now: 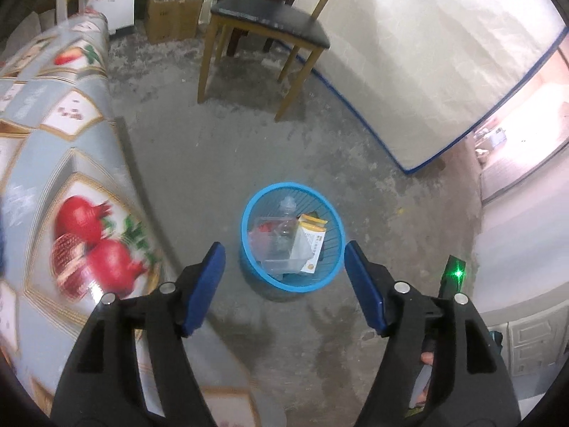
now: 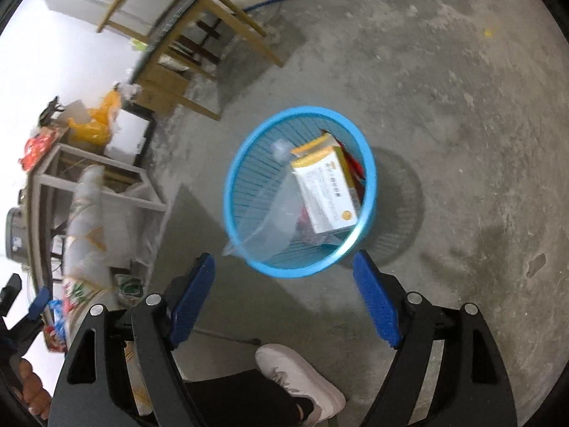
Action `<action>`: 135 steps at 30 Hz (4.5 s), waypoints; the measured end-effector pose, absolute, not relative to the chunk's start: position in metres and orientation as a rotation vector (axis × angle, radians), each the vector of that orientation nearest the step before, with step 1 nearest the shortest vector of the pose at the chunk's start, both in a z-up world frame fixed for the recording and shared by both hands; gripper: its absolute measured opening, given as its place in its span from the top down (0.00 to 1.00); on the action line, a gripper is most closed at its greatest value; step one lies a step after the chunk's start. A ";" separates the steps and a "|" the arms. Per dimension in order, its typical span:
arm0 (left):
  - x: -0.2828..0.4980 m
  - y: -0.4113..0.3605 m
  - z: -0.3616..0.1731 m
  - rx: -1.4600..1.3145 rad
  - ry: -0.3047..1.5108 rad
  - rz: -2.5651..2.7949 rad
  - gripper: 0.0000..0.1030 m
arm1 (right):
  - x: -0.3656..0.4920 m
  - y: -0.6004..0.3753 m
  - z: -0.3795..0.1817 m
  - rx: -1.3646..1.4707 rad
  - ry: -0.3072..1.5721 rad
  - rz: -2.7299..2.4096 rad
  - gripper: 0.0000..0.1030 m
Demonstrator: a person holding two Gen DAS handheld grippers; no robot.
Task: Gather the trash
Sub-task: 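Move both tools back over the table toward the remaining items, then grasp the orange peel with the left tool while the right tool grasps the crumpled blue bag, then lift the orange peel with the left tool while the right tool lifts the blue bag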
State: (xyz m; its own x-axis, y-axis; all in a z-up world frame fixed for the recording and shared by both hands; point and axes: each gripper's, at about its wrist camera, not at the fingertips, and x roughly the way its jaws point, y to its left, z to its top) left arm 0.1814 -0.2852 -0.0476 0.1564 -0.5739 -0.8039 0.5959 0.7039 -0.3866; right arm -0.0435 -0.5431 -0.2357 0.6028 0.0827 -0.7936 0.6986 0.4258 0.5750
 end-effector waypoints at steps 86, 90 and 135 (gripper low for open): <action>0.132 0.031 -0.082 -0.101 1.010 -0.521 0.90 | 0.165 -0.197 -0.062 0.389 1.062 0.341 0.70; 0.123 0.032 -0.084 -0.085 1.010 -0.502 0.88 | 0.138 -0.191 -0.066 0.338 1.071 0.307 0.70; 0.116 0.011 -0.076 0.030 0.983 -0.405 0.88 | 0.123 -0.203 -0.078 0.390 1.037 0.241 0.64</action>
State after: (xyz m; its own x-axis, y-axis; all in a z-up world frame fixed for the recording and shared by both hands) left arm 0.1164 0.0108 -0.0758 0.4863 -0.3195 -0.8133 0.3461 0.9250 -0.1565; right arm 0.1233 -0.2027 -0.0783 0.4914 0.3737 -0.7867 -0.0110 0.9059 0.4234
